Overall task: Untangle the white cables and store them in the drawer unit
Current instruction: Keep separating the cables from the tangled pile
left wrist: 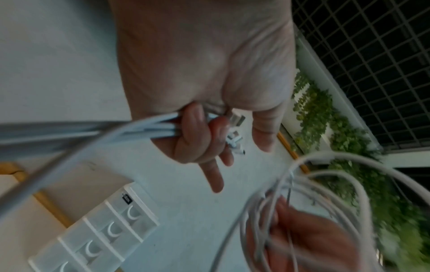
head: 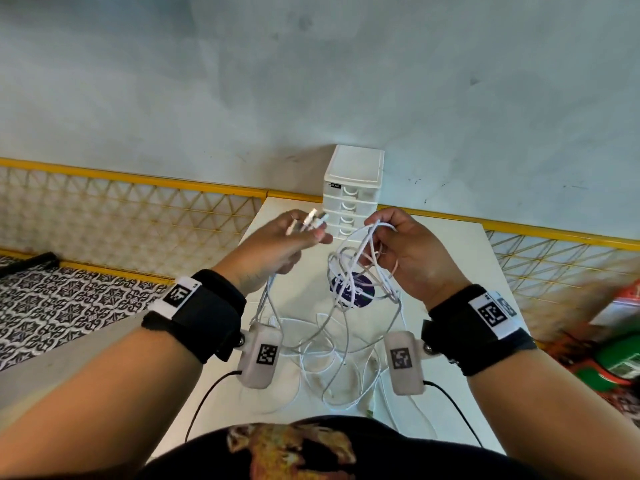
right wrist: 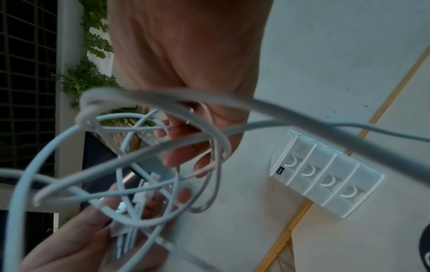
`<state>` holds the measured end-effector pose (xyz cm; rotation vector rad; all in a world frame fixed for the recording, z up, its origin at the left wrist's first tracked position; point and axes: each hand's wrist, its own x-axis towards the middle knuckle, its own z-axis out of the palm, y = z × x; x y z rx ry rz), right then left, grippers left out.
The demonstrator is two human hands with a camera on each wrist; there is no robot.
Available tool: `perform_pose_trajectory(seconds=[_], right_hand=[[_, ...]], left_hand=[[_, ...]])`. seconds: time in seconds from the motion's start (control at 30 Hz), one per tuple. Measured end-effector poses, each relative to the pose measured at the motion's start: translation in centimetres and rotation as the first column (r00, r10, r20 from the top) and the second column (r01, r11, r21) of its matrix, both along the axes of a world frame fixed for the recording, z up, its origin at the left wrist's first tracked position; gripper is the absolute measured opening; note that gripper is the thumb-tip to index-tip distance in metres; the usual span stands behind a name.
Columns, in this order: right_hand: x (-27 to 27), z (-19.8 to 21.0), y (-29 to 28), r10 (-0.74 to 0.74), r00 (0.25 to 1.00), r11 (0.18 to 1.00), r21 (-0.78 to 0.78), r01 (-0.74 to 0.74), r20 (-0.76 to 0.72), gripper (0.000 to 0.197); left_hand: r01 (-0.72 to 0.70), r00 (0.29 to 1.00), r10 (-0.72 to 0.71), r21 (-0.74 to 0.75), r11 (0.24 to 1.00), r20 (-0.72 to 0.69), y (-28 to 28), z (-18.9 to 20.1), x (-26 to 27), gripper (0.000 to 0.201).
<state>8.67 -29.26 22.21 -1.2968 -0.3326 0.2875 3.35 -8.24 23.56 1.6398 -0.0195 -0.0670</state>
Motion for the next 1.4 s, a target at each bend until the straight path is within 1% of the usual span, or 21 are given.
perform_pose_trajectory(seconds=[0.07,0.1,0.17,0.2,0.27,0.3,0.4,0.47,0.53,0.6,0.7,0.77,0.83,0.9,1.0,1.07,1.13,1.2,1.3,1.37,1.4], right_hand=[[-0.1,0.5,0.2,-0.062,0.998,0.998,0.030,0.062,-0.003,0.030],[-0.1,0.9,0.3,-0.113,0.993,0.993,0.029,0.114,-0.013,0.027],[0.1,1.4,0.2,-0.214,0.976,0.976,0.020,0.215,-0.039,0.022],[0.2,1.6,0.1,-0.248,0.967,0.968,0.026,0.250,-0.052,0.018],[0.3,1.8,-0.3,-0.281,0.956,0.957,0.053,0.286,-0.086,0.014],[0.3,1.9,-0.4,-0.288,0.952,0.952,0.071,0.296,-0.108,0.015],[0.4,2.0,-0.9,-0.301,0.941,0.940,0.120,0.321,-0.154,0.019],[0.6,1.9,-1.5,-0.328,0.933,0.930,0.124,0.347,-0.147,0.023],[0.9,1.5,-2.3,-0.366,0.922,0.921,0.093,0.378,-0.123,0.027],[1.2,1.0,-3.2,-0.393,0.913,0.917,0.030,0.398,-0.111,0.028],[1.3,0.1,-4.4,-0.331,0.936,0.944,-0.047,0.328,-0.117,0.025],[0.8,-0.3,-4.7,-0.242,0.962,0.970,-0.047,0.238,-0.130,0.023],[0.3,-0.3,-4.6,-0.176,0.976,0.984,-0.045,0.172,-0.125,0.020],[-0.2,0.0,-4.3,-0.115,0.985,0.993,-0.001,0.116,-0.132,0.021],[-0.7,0.6,-3.9,-0.038,0.990,0.998,0.040,0.044,-0.139,0.027],[-0.9,0.9,-3.5,-0.002,0.991,0.999,0.043,0.008,-0.134,0.024],[-1.2,1.1,-2.9,-0.028,0.995,1.000,-0.012,0.027,-0.099,0.017],[-1.5,1.2,-2.1,-0.069,0.997,0.994,-0.087,0.065,-0.042,0.014],[-1.9,1.2,-1.3,-0.064,0.998,0.984,-0.165,0.065,0.013,0.010],[-2.0,1.2,-1.1,-0.079,0.991,0.948,-0.300,0.107,0.104,0.006],[-2.0,1.2,-1.2,-0.096,0.977,0.906,-0.390,0.165,0.189,0.009]], left_hand=[[0.063,0.997,-0.060,0.059,0.996,-0.043,-1.0,-0.6,-0.5,0.045],[0.074,0.997,-0.072,0.068,0.995,-0.039,-1.3,-1.1,-0.6,0.050],[0.052,0.998,-0.050,0.041,0.998,-0.033,-1.8,-1.7,-0.8,0.058],[0.036,0.998,-0.035,0.006,0.999,-0.046,-2.0,-1.8,-0.8,0.059],[0.038,0.995,-0.040,-0.031,0.999,-0.087,-2.0,-1.8,-0.8,0.050],[0.047,0.992,-0.049,-0.021,0.999,-0.112,-2.0,-1.8,-0.8,0.049],[0.111,0.983,-0.106,0.022,0.994,-0.152,-1.8,-2.0,-1.0,0.064],[0.119,0.985,-0.118,-0.004,0.993,-0.126,-1.6,-2.2,-1.2,0.058],[0.065,0.995,-0.070,-0.068,0.996,-0.077,-1.0,-2.2,-1.0,0.060],[-0.052,0.998,0.050,-0.098,0.994,-0.022,-0.1,-2.2,-0.6,0.053],[-0.224,0.974,0.228,-0.108,0.969,0.020,1.1,-1.8,-0.3,0.023],[-0.273,0.960,0.279,-0.120,0.955,0.037,1.3,-1.7,-0.2,0.012],[-0.295,0.952,0.302,-0.125,0.947,0.046,1.1,-1.5,-0.2,0.013],[-0.312,0.946,0.319,-0.114,0.943,0.054,0.7,-1.6,-0.3,0.015],[-0.324,0.943,0.327,-0.065,0.944,0.062,-0.1,-1.7,-0.5,0.019],[-0.322,0.944,0.322,-0.016,0.947,0.066,-0.5,-1.6,-0.7,0.019],[-0.304,0.951,0.301,0.030,0.952,0.075,-1.0,-1.4,-0.9,0.019],[-0.290,0.954,0.279,0.094,0.952,0.114,-1.5,-1.2,-1.2,0.025],[-0.327,0.936,0.290,0.188,0.926,0.201,-2.3,-0.9,-1.3,0.026],[-0.384,0.914,0.341,0.198,0.902,0.222,-2.4,-0.5,-1.2,0.025],[-0.402,0.906,0.359,0.189,0.896,0.225,-2.2,-0.3,-1.2,0.025]])
